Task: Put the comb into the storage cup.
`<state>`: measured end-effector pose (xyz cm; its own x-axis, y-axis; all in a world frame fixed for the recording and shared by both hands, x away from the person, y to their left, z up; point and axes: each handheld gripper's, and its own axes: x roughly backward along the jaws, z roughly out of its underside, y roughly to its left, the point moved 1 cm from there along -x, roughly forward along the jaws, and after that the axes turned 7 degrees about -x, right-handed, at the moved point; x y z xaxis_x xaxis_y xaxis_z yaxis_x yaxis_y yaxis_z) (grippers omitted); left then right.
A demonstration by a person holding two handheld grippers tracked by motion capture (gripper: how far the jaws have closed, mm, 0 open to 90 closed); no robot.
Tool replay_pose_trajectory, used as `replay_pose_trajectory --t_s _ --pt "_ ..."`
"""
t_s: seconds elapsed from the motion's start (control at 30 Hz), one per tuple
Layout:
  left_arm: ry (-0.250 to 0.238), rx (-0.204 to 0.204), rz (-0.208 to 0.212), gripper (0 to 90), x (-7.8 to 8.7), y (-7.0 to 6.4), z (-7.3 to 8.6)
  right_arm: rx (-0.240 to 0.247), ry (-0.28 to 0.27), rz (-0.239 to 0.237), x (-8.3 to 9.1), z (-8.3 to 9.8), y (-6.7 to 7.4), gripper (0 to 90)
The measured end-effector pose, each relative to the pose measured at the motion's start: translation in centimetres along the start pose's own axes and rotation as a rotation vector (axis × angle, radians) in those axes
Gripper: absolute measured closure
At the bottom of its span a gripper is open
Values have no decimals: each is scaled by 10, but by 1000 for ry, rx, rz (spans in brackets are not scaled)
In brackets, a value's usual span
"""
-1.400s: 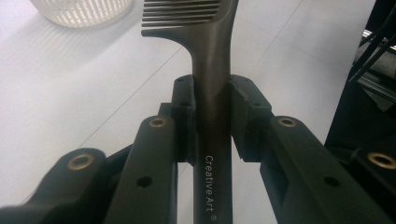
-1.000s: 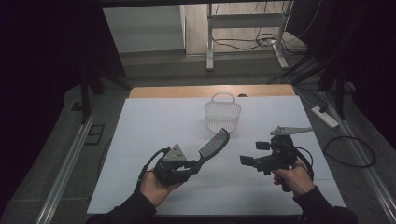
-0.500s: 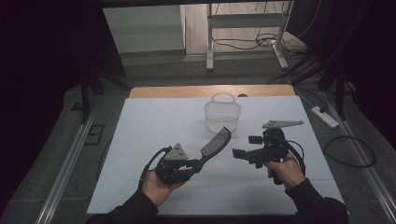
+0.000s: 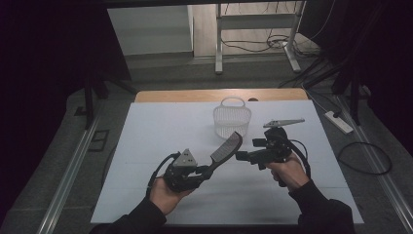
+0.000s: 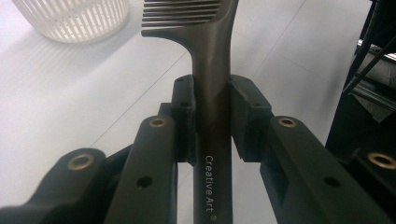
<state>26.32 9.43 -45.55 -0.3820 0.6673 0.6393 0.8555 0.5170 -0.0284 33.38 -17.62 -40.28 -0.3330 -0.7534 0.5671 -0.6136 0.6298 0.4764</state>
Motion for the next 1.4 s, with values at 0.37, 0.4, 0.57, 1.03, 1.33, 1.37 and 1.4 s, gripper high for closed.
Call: replay_pose_trajectory --t_s 0.37,0.4,0.57,1.03,1.33,1.37,1.4 --pt "-5 -9 -3 724 -2 -2 -2 -17 36 -7 -17 -11 2 0" --pt "-7 -10 -3 724 -1 -3 -2 -20 40 -8 -19 -12 2 0" --pt "-4 -15 -4 724 -1 -2 -2 -22 57 -4 -23 -13 1 0" --pt "11 -26 -23 724 -1 -2 -1 -58 54 -66 -21 -11 -5 412" --pt "18 -31 -28 724 -3 -1 -1 -103 16 -120 -18 -9 -10 670" --pt "19 -33 -30 724 -3 -1 -1 -114 14 -136 -18 -9 -12 684" --pt "20 -34 -31 724 -3 -1 -1 -130 11 -153 -17 -9 -13 696"
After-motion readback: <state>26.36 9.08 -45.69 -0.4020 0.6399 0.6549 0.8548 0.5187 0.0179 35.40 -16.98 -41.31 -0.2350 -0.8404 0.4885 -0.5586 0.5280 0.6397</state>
